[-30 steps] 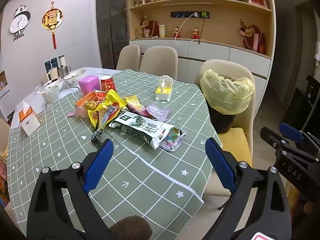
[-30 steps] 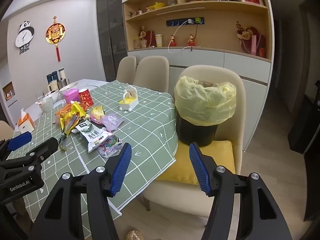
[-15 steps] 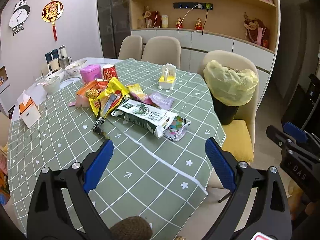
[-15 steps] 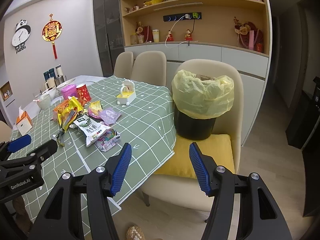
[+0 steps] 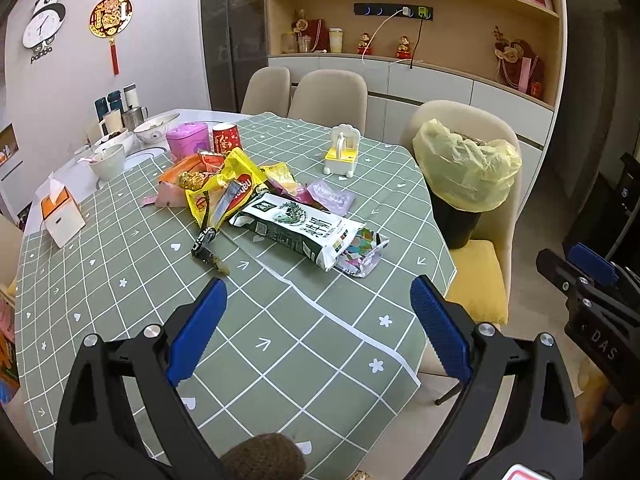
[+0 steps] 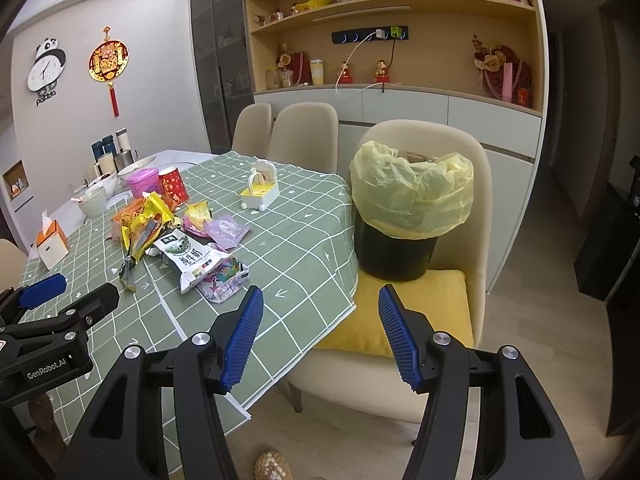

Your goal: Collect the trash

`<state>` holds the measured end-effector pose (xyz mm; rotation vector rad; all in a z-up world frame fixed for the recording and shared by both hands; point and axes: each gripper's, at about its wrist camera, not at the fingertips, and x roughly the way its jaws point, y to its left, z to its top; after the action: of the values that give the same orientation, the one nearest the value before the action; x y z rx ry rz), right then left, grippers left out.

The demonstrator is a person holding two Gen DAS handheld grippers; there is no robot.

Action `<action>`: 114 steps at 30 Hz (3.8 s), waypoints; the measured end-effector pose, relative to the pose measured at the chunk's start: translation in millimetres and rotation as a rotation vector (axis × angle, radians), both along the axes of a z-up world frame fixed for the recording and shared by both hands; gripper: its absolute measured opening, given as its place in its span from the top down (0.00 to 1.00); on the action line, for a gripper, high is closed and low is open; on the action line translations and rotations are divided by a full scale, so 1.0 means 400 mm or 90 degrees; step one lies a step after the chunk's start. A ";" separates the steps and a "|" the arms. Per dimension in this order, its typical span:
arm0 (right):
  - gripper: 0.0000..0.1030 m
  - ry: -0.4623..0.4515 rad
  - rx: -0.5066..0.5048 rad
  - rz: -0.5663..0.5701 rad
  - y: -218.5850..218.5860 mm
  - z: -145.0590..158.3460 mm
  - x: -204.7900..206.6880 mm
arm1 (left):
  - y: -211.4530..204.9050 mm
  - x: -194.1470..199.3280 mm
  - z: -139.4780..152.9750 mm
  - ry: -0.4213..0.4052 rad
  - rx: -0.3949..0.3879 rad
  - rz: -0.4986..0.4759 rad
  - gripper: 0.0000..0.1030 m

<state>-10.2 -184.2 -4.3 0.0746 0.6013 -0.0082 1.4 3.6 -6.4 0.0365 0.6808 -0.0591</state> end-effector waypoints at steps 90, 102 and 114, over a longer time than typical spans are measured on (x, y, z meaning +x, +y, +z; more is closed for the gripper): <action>0.51 0.206 -0.114 0.508 0.507 -0.187 0.611 | 0.501 0.429 -0.175 0.179 -0.175 0.055 0.29; 0.55 0.186 -0.014 0.548 0.401 -0.079 0.652 | 0.438 0.449 -0.209 0.216 -0.151 0.098 0.47; 0.55 0.127 0.014 0.520 0.260 0.000 0.705 | 0.382 0.522 -0.144 0.203 -0.145 0.169 0.72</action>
<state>271.9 -80.1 -4.3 -0.1569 0.7964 0.7898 210.0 156.2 -64.2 -0.2868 0.9879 0.1162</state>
